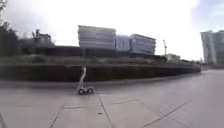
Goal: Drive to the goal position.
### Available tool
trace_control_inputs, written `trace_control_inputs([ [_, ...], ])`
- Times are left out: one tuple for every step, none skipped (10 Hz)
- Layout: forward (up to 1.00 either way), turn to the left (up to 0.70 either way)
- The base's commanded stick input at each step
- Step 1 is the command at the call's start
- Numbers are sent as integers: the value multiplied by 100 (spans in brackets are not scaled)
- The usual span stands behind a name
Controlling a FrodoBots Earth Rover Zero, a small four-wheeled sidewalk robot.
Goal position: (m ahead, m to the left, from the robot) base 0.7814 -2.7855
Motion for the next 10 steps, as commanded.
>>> trace_control_inputs([
  [0, -45],
  [0, -45],
  [0, -45],
  [0, -45],
  [0, -45],
  [0, -45],
  [0, -45],
  [0, -45],
  [0, -45],
  [0, -45],
])
